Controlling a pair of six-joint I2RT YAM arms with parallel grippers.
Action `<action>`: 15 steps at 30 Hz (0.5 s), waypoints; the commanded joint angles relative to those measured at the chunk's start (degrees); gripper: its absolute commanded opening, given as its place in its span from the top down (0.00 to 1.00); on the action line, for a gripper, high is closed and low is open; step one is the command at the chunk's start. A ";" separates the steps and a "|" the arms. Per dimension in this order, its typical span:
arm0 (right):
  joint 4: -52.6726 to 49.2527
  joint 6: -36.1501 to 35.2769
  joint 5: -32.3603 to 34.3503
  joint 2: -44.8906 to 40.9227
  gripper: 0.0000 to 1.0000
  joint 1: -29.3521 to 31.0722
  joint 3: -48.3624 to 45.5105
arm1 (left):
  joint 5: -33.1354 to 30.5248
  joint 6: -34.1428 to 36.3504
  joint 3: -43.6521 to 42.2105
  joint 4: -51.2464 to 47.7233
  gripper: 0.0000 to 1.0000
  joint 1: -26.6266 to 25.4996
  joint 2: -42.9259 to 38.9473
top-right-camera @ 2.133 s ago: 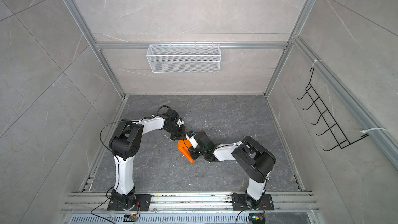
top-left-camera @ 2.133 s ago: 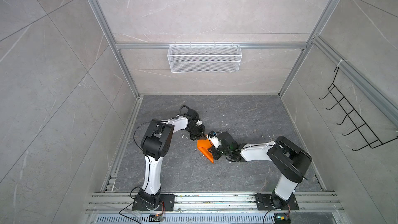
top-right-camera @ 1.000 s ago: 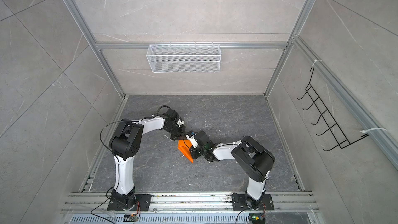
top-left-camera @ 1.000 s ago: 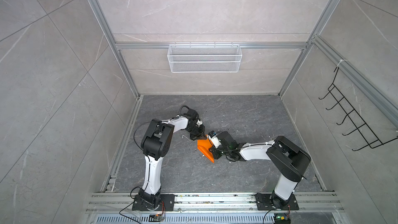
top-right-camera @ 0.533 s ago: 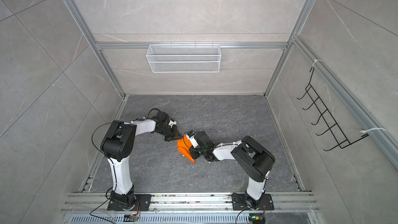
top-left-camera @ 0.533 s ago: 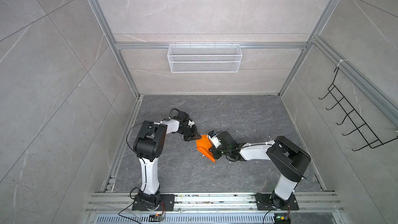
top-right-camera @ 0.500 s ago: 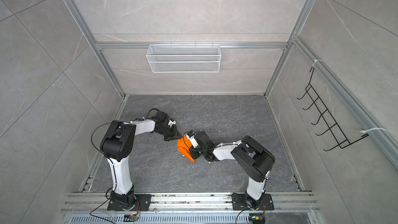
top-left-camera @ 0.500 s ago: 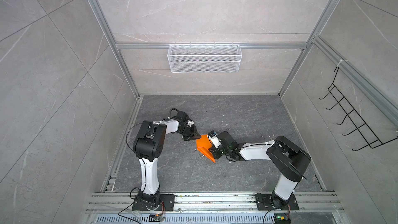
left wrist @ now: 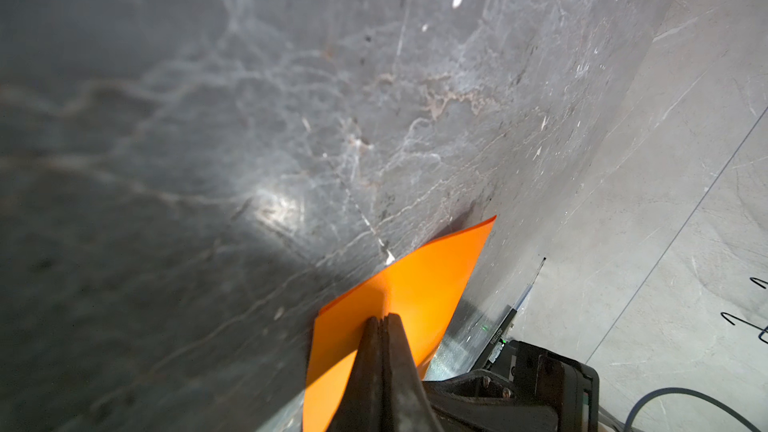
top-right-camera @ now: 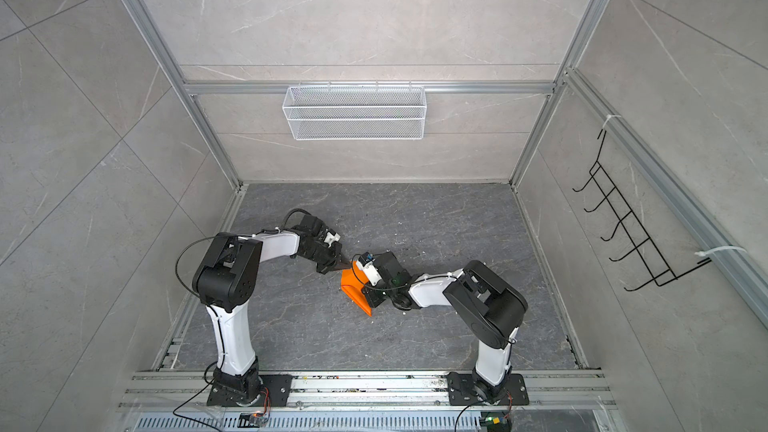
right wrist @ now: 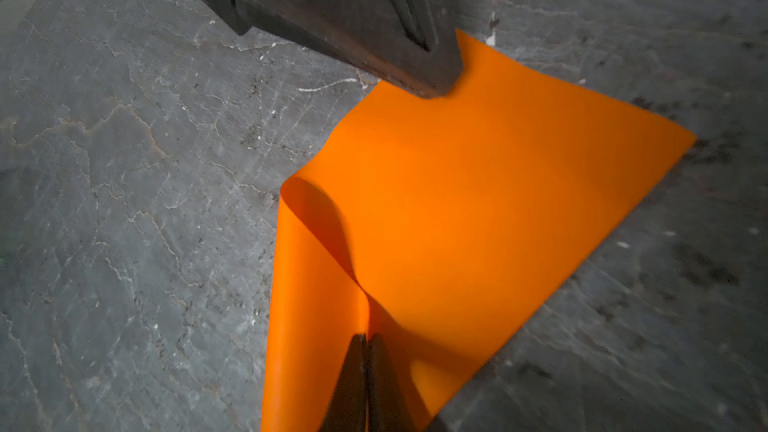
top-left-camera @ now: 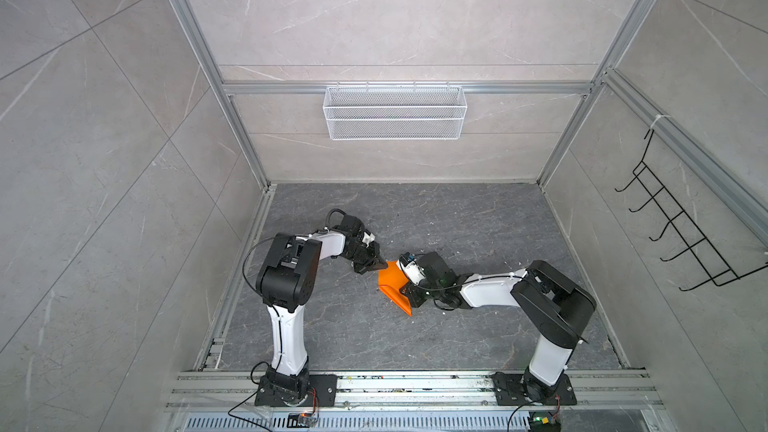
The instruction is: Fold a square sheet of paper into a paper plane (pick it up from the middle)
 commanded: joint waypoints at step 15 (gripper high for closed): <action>-6.36 0.71 0.15 -1.87 0.92 0.02 1.98 | -5.33 3.09 3.05 -7.03 1.00 -0.62 2.68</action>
